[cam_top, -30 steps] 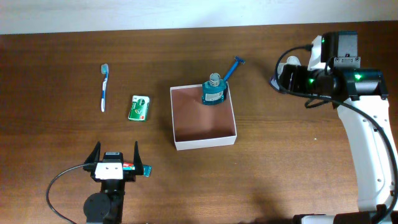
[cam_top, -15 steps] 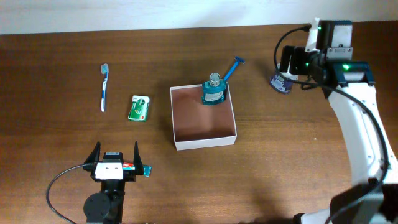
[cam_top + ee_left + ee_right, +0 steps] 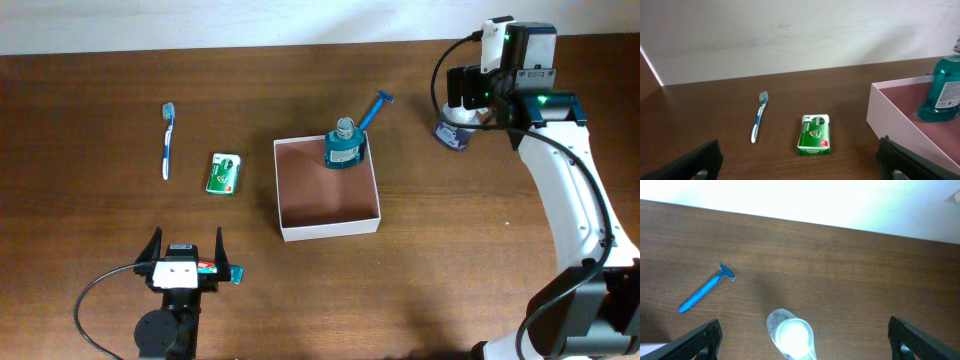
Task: Pack container
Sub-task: 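Lower the right gripper onto the soap pump bottle and grasp it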
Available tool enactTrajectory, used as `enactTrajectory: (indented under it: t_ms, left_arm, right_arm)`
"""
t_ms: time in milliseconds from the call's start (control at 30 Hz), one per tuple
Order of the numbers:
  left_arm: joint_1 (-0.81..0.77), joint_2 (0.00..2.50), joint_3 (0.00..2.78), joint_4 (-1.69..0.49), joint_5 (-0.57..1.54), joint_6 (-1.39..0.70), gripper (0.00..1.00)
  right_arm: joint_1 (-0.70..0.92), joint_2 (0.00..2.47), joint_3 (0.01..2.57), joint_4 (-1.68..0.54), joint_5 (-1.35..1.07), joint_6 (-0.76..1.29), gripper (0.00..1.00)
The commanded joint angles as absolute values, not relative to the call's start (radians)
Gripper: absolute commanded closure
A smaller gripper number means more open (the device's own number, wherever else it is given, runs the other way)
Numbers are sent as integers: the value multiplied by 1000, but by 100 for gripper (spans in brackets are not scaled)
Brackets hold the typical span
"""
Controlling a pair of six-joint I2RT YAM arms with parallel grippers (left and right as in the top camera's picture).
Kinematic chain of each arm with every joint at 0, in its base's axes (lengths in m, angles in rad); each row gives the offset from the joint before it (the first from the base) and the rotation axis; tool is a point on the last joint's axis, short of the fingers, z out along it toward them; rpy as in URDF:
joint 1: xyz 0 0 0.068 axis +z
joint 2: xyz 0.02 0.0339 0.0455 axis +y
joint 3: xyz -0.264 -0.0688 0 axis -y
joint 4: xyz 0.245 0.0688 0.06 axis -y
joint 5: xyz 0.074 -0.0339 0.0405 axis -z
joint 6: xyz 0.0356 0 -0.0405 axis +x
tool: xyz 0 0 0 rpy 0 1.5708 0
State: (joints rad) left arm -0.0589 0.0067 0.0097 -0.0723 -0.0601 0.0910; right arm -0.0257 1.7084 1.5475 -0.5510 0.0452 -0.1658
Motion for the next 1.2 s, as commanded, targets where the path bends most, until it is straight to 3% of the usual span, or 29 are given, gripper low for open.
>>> enactTrajectory:
  t_ms: [0,300,467,767,933,1167]
  left_arm:
    - [-63,7,9,-80,-68,110,1]
    - [-63,7,9,-79,-68,110,1]
    - [-63,7,9,-79,-68,110,1]
    - [-63,7,9,-80,-68,111,0]
    - [-63,7,9,-80,-68,110,1]
    - [-63,7,9,-79,-68,110,1]
  right_arm:
    - [-35,1746,1543,-544,56,-180,2]
    - [-36,1827,1543,-537,39,-212,0]
    - [-46,1827,1543,-551,38,-213,21]
    - [-66,1835,1543,-611,34,-213,22]
    - [-66,1835,1543,-640,34,-212,35]
    - [-66,1835,1543,-648,-19,-209,36]
